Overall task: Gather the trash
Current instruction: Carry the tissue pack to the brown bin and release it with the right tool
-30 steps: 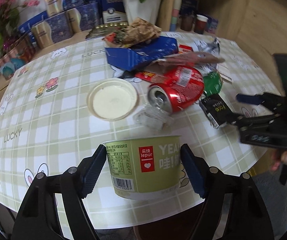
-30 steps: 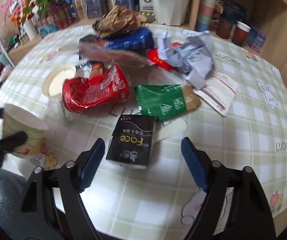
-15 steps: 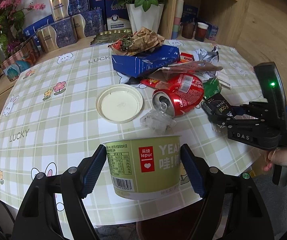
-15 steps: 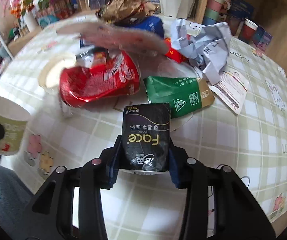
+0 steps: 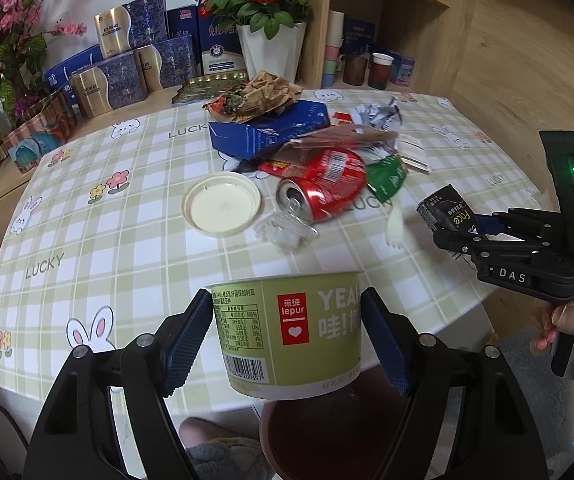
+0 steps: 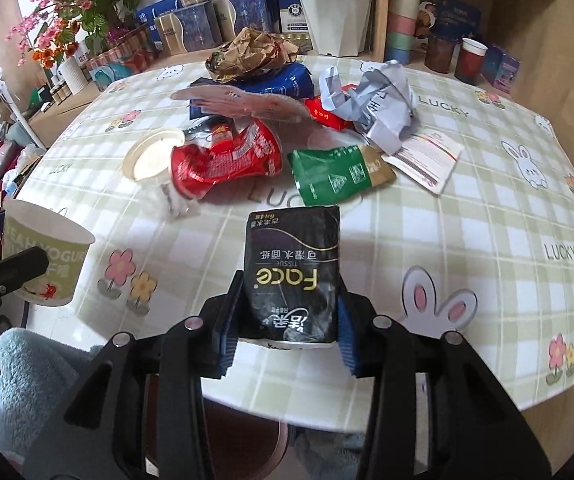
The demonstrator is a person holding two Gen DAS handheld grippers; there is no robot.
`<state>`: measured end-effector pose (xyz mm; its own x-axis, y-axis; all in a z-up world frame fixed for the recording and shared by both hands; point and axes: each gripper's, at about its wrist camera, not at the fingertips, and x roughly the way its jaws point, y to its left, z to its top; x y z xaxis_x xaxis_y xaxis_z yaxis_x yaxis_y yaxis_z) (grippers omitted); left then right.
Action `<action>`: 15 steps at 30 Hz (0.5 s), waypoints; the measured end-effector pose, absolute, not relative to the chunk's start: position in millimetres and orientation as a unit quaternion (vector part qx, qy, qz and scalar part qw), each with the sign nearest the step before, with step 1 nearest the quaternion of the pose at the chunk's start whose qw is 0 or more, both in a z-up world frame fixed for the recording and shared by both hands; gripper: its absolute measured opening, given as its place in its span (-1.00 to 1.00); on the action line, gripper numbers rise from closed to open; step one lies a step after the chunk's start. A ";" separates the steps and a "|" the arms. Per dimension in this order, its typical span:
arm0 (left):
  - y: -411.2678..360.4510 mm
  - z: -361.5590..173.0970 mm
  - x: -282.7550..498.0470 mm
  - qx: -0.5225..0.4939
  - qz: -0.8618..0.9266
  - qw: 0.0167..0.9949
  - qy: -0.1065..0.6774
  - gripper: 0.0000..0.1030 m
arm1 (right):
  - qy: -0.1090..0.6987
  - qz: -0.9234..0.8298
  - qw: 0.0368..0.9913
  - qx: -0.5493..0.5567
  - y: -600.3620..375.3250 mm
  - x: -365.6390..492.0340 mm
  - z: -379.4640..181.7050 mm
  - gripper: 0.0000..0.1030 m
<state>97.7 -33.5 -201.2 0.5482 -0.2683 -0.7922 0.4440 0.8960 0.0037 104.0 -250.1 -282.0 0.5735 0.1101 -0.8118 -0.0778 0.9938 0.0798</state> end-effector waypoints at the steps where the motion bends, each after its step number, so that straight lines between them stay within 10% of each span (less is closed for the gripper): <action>1: -33.7 -200.6 91.6 0.104 -0.205 0.874 0.428 0.44 | 0.457 0.053 0.888 0.020 -250.4 96.8 -280.8 -0.17; 15: -22.4 -197.0 29.1 0.095 -0.216 0.878 0.417 0.44 | 0.453 0.075 0.889 -0.002 -229.3 21.5 -279.5 -0.17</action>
